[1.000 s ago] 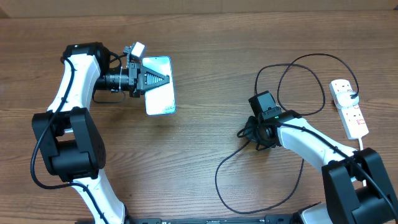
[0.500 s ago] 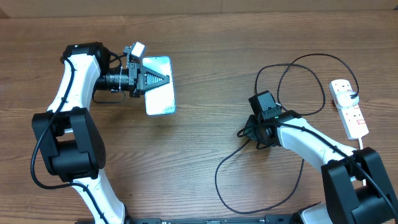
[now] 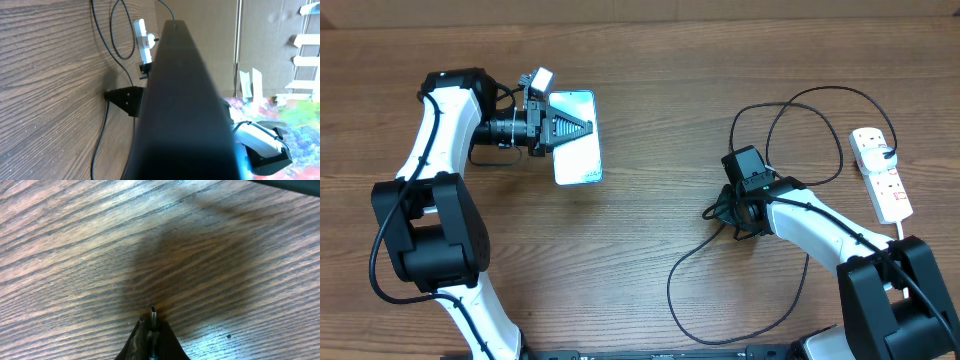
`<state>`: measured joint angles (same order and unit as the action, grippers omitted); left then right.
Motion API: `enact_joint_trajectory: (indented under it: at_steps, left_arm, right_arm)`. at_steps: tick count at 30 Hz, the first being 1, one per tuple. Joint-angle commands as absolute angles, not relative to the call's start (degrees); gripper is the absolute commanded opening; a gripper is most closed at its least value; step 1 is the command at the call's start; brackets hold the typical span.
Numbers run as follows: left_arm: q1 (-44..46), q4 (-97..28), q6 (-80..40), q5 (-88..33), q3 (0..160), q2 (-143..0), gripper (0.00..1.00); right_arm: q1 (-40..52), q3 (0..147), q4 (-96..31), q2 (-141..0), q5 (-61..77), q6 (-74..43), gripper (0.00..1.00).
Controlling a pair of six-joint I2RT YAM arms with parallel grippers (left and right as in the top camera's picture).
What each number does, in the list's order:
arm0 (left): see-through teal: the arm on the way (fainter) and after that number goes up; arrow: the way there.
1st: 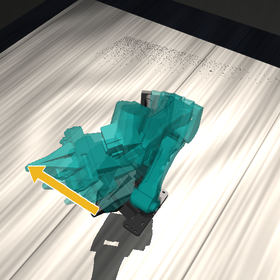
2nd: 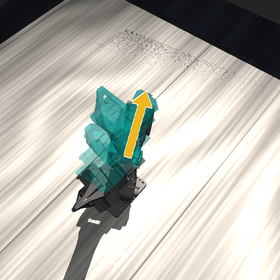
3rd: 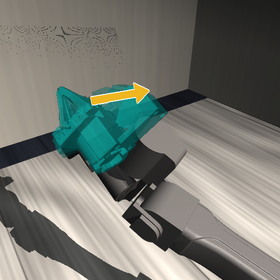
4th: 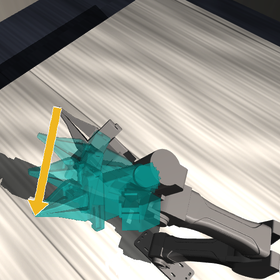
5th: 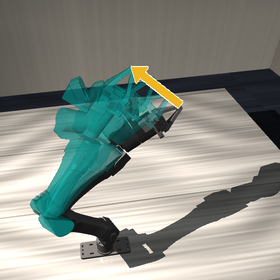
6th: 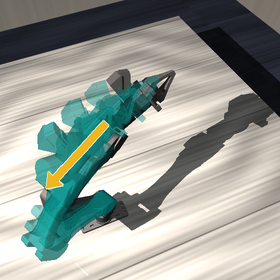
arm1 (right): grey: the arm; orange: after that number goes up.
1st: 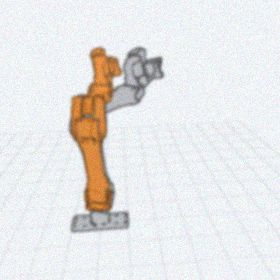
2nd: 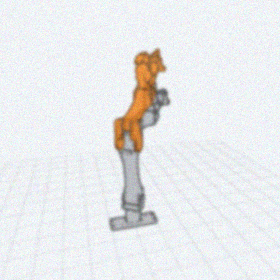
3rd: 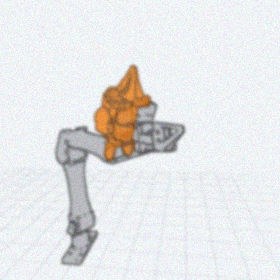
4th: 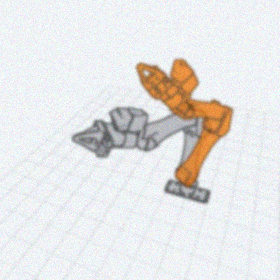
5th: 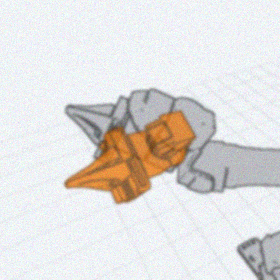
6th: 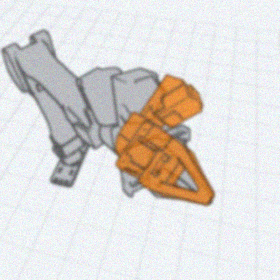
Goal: Plug charger to phone and switch on socket
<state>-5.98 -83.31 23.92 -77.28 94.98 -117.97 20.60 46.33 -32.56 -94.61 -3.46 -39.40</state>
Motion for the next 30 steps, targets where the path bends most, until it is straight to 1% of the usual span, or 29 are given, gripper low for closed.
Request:
enact_joint_trajectory:
  at_steps: [1, 5, 6, 9, 11, 13, 15, 16, 21, 26, 27, 29, 30]
  left_arm:
    - [-5.43, -83.70, 23.51, -78.85, 95.50, -116.33, 0.04]
    - [-5.43, -83.72, 23.51, -78.85, 95.50, -116.33, 0.04]
    - [-5.43, -83.72, 23.51, -78.85, 95.50, -116.33, 0.04]
    - [-5.43, -83.74, 23.51, -78.85, 95.50, -116.33, 0.04]
    - [-5.43, -83.72, 23.51, -78.85, 95.50, -116.33, 0.04]
    - [-5.43, -83.72, 23.51, -78.85, 95.50, -116.33, 0.04]
    - [-5.43, -83.72, 23.51, -78.85, 95.50, -116.33, 0.04]
    - [-5.43, -83.72, 23.51, -78.85, 95.50, -116.33, 0.04]
    - [-5.43, -83.72, 23.51, -78.85, 95.50, -116.33, 0.04]
    - [-5.43, -83.74, 23.51, -78.78, 95.50, -116.33, 0.04]
    - [-5.43, -83.74, 23.51, -78.78, 95.50, -116.33, 0.04]
    - [-5.43, -83.72, 23.51, -78.78, 95.50, -116.33, 0.04]
    - [-5.43, -83.72, 23.53, -78.76, 95.50, -116.33, 0.04]
  right_arm:
    - [20.16, 41.98, -33.65, -99.96, -4.03, -39.38, 0.04]
    - [20.16, 41.98, -33.69, -99.96, -3.27, -38.96, 0.05]
    - [20.16, 41.98, -33.74, -99.96, -3.25, -38.96, 0.08]
    - [20.16, 41.98, -33.93, -99.96, -3.16, -38.96, 0.12]
    - [20.16, 41.98, -34.11, -99.96, -2.83, -38.94, 0.17]
    - [20.16, 41.98, -34.13, -99.96, -2.83, -38.94, 0.19]
    - [20.16, 41.98, -34.15, -99.96, -2.83, -38.94, 0.24]
    - [20.16, 41.98, -34.17, -99.96, -2.81, -38.94, 0.24]
    - [20.16, 41.98, -35.03, -99.96, -2.55, -38.98, 0.23]
    - [20.16, 41.98, -35.73, -99.96, -2.15, -38.98, 0.11]
    - [20.16, 41.98, -35.92, -99.96, -1.78, -38.98, 0.05]
    - [20.16, 41.98, -36.12, -99.96, -1.78, -38.98, 0.05]
    - [20.16, 41.98, -36.12, -99.96, -1.78, -38.98, 0.08]
